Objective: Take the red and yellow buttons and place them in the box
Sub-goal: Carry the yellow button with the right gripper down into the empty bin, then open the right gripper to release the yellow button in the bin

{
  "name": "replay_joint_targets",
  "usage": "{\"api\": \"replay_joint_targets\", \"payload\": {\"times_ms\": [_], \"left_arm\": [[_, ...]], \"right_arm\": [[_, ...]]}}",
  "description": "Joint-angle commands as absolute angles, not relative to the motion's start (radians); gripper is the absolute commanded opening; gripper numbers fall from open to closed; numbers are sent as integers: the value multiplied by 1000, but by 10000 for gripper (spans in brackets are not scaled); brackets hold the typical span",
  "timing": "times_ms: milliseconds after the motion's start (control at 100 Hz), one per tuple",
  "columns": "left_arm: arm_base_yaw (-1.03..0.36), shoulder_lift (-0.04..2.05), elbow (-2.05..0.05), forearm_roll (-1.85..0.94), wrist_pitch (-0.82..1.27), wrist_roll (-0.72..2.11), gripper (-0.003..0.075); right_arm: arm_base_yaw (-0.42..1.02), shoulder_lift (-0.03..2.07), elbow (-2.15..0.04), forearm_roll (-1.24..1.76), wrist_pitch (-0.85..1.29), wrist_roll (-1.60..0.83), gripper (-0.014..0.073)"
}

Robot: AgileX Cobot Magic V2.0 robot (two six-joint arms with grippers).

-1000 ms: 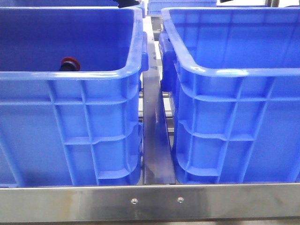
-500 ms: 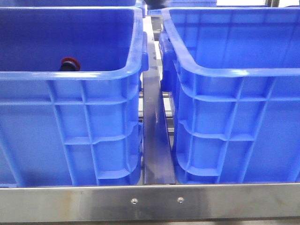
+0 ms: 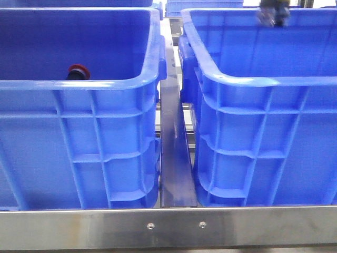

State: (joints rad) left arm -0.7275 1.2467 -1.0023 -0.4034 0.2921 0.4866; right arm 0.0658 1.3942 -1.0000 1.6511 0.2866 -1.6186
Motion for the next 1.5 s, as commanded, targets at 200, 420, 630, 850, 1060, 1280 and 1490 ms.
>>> {"api": "replay_joint_targets", "payload": {"times_ms": [200,420,630,850,1060,1280,1490], "left_arm": [[-735,1215,-1032,-411,221,485,596],[-735,1215,-1032,-411,221,485,596],[-735,1215,-1032,-411,221,485,596],[-735,1215,-1032,-411,221,485,596],[-735,1215,-1032,-411,213,485,596],[-735,1215,-1032,-411,213,485,596],[-735,1215,-1032,-411,213,485,596]], "right_arm": [[60,1512,-1041,1734,219,-1760,132],[59,1642,-1144,1734,203,-1767,132],[59,1737,-1212,1734,193,-1768,132],[59,1772,-1227,1734,168,-1796,132],[59,1772,-1224,1734,167,-1796,132],[59,1774,-1221,1734,141,-1796,132],[59,1774,-1221,1734,138,-1796,135]]}}
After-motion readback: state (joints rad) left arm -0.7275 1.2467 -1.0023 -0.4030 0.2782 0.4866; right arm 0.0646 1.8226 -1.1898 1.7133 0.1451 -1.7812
